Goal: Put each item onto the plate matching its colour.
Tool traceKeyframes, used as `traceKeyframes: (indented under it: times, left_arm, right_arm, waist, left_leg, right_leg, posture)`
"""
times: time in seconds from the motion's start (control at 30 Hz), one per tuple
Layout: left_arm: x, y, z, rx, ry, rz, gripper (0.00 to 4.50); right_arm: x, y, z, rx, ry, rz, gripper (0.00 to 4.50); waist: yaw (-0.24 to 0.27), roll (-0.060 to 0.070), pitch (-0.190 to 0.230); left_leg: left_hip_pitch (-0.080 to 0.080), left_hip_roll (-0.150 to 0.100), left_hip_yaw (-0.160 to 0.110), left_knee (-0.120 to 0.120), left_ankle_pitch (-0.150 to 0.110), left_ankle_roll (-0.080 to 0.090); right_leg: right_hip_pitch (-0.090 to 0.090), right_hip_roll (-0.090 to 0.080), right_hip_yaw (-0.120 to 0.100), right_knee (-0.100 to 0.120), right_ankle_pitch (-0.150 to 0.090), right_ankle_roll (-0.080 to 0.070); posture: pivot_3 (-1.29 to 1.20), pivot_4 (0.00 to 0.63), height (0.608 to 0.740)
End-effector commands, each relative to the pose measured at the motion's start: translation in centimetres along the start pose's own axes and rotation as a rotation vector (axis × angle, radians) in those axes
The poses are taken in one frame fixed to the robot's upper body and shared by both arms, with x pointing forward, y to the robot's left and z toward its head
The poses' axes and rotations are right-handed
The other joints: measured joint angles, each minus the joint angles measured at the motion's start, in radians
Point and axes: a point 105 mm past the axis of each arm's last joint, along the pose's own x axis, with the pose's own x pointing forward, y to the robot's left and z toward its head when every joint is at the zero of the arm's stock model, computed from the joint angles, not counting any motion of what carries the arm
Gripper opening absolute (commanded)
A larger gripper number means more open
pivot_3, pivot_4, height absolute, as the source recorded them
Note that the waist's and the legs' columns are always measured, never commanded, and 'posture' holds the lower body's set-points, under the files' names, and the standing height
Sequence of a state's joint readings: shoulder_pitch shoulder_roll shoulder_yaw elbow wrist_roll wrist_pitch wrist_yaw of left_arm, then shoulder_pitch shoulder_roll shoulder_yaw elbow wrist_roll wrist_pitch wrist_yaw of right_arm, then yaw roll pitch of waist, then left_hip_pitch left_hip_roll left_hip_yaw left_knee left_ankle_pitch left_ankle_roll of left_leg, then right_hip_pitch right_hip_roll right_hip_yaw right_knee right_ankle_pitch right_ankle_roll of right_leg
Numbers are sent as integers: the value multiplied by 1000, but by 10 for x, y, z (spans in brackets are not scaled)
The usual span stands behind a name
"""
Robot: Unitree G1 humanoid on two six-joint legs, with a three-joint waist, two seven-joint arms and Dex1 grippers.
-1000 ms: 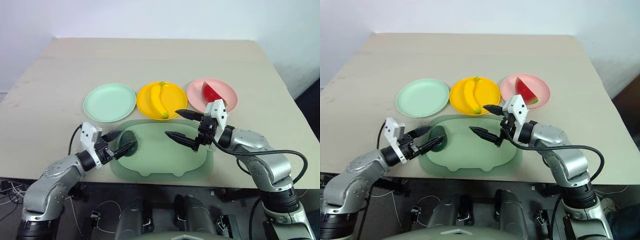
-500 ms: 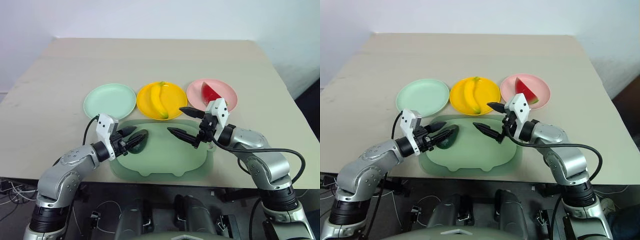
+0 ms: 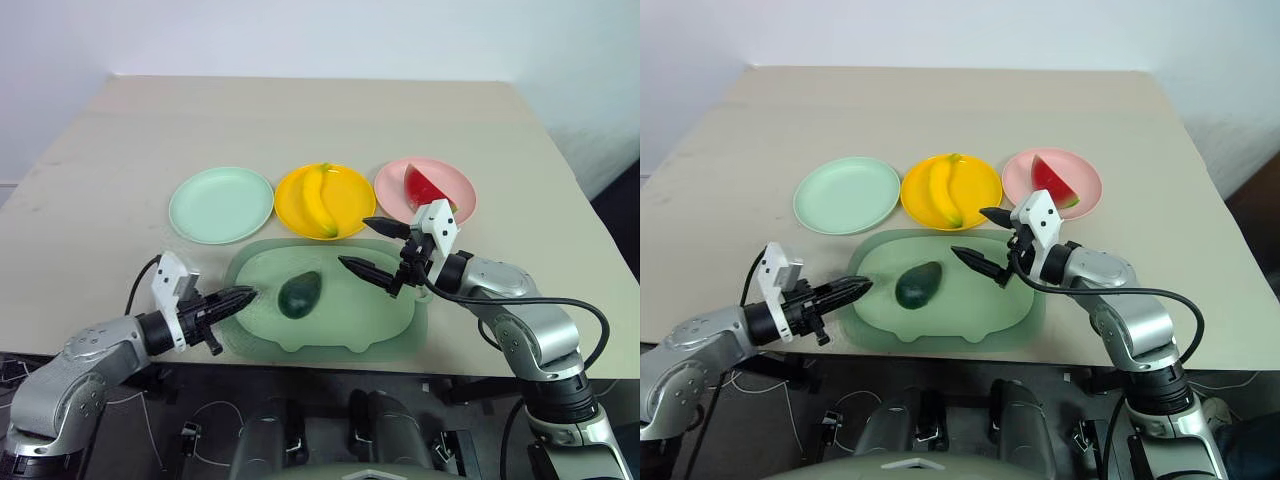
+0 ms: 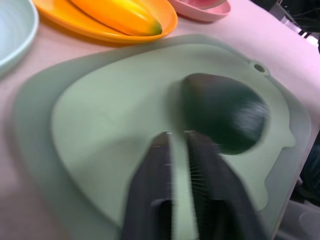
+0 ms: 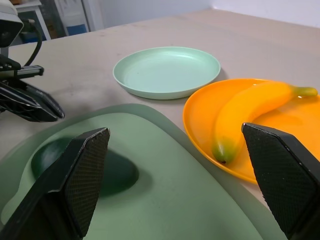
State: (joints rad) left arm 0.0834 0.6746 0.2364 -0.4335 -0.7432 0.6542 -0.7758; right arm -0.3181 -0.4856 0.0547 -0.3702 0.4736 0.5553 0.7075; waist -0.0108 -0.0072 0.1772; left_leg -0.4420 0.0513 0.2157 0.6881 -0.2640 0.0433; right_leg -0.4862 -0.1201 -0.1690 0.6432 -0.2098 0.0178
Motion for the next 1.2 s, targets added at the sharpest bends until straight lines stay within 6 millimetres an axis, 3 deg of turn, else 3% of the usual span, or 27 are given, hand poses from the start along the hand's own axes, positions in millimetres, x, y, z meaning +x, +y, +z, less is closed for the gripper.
traceKeyframes:
  times: [0.03, 0.17, 0.27, 0.3, 0.57, 0.93, 1.2]
  left_arm:
    - [-4, 7, 12, 35, -60, -19, 1899]
    - [4, 11, 10, 30, -66, -47, 3416]
    - [15, 14, 13, 25, -73, -69, 4349]
    - [23, 14, 15, 17, -78, -83, 4458]
    - [70, 3, 23, 58, -76, -187, 4458]
    - [78, -53, 32, 202, -126, -437, 4458]
    - [108, -54, 38, 277, -120, -529, 4458]
  right_arm:
    - [-3, 1, 6, -35, -27, -11, 4500]
    - [-3, 3, 4, -33, -21, -15, 4500]
    - [-4, 5, 1, -25, -4, -6, 4500]
    - [-5, 6, -1, -20, 12, 2, 4500]
    - [-19, 4, 8, -10, 6, -17, 4500]
    - [-40, -16, 27, 19, -37, -114, 4500]
    - [-54, -24, 31, 10, -12, -153, 4500]
  waist:
    - [0, 0, 0]
    - [-2, 0, 0]
    - [0, 0, 0]
    - [2, 0, 0]
    - [-1, 0, 0]
    - [3, 0, 0]
    - [2, 0, 0]
  left_leg:
    - [0, 0, 0, 0, 0, 0]
    - [-1, 0, 0, 0, 0, 0]
    - [-1, 0, 0, 0, 0, 0]
    - [-1, 0, 0, 0, 0, 0]
    - [0, 0, 0, 0, 0, 0]
    - [0, 0, -1, 1, 0, 1]
    - [0, 0, -2, 4, -2, 4]
  right_leg:
    - [0, 0, 0, 0, 0, 0]
    - [0, 0, 0, -1, 1, -2]
    - [0, 0, 0, -1, 1, -2]
    - [0, 0, 0, 0, 1, -2]
    - [2, 1, 0, -1, 3, 1]
    - [2, 1, -1, 0, 3, 0]
    - [7, 1, -3, -4, 0, 1]
  posture:
    - [0, 150, 696]
    - [0, 150, 696]
    - [0, 150, 696]
    - [0, 150, 696]
    - [0, 150, 696]
    - [0, 150, 696]
    - [0, 150, 696]
